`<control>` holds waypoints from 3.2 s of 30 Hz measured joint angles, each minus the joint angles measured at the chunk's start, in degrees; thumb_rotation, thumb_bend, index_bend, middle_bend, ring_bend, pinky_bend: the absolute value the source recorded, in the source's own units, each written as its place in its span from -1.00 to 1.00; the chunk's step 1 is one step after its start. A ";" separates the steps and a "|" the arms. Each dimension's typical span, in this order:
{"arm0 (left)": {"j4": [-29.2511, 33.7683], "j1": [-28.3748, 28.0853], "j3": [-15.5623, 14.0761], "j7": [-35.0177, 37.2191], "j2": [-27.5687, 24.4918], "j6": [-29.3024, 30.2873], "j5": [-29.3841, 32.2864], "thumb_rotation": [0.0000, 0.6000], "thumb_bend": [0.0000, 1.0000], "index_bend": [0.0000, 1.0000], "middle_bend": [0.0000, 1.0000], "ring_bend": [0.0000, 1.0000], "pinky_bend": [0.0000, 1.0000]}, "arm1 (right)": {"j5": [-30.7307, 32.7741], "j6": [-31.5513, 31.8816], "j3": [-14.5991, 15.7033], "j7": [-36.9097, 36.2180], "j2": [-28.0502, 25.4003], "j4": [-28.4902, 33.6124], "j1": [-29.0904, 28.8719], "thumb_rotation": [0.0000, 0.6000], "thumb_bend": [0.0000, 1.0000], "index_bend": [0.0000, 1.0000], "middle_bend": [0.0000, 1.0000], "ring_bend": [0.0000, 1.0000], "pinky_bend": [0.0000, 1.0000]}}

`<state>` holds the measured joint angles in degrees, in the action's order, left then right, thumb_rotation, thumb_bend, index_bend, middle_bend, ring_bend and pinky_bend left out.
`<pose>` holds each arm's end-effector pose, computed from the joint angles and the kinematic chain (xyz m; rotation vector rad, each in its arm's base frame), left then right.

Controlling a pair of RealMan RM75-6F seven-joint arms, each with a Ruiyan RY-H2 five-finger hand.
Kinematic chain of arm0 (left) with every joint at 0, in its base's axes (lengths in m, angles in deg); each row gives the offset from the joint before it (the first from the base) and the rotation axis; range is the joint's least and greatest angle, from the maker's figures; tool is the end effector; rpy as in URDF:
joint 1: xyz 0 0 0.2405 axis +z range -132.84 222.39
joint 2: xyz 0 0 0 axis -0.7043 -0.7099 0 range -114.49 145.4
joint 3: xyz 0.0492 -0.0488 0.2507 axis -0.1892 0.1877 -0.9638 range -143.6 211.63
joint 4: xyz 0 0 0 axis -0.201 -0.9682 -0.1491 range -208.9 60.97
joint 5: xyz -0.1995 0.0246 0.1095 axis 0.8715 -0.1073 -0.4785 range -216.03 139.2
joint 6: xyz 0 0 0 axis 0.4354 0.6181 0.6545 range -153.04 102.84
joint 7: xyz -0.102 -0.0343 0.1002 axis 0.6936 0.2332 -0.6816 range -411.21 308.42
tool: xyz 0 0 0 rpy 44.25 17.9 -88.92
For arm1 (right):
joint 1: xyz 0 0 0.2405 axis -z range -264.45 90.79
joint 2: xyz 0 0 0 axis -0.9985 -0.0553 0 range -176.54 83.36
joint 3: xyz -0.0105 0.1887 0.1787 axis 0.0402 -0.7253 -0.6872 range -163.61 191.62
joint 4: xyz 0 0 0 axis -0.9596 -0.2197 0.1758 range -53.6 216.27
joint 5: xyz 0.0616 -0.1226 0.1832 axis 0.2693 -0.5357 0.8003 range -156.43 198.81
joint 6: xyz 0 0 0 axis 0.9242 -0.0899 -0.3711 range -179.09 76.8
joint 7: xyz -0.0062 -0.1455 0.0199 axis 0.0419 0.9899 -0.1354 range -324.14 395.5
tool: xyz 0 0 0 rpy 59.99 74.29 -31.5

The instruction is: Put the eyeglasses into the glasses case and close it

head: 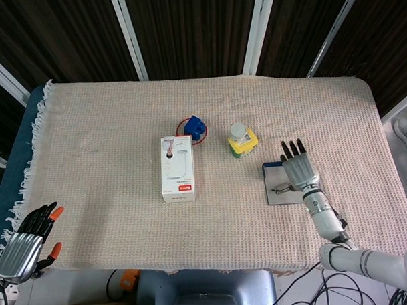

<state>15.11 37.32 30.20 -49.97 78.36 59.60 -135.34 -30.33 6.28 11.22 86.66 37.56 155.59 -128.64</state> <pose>-0.3145 0.1712 0.1285 -1.6583 -0.8473 -0.9066 -0.2568 -0.3777 0.0139 1.8059 -0.4316 0.2437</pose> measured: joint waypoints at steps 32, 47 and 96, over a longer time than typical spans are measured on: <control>0.23 -0.06 -0.15 -0.60 0.14 -0.08 -0.20 1.00 -0.22 -1.00 -1.00 -1.00 -0.75 | -12.47 3.52 0.58 -7.70 0.91 -2.34 4.29 1.00 -0.80 -0.79 -1.00 -1.00 -1.00; 0.09 0.16 -0.07 -0.14 -0.01 0.42 -0.06 1.00 -0.22 -1.00 -1.00 -1.00 -0.75 | -10.83 0.38 -1.91 -5.93 5.51 -8.64 2.70 1.00 -0.80 -0.82 -1.00 -1.00 -1.00; 0.53 -0.04 0.36 -1.25 0.19 -0.57 1.18 1.00 -0.22 -1.00 -1.00 -1.00 -0.74 | -13.08 -4.53 -2.88 -5.58 6.71 -15.51 -0.78 1.00 -0.80 -0.83 -1.00 -1.00 -1.00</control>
<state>15.64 37.28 30.56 -51.22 78.56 59.03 -134.17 -43.40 1.75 8.34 81.08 44.27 140.08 -129.41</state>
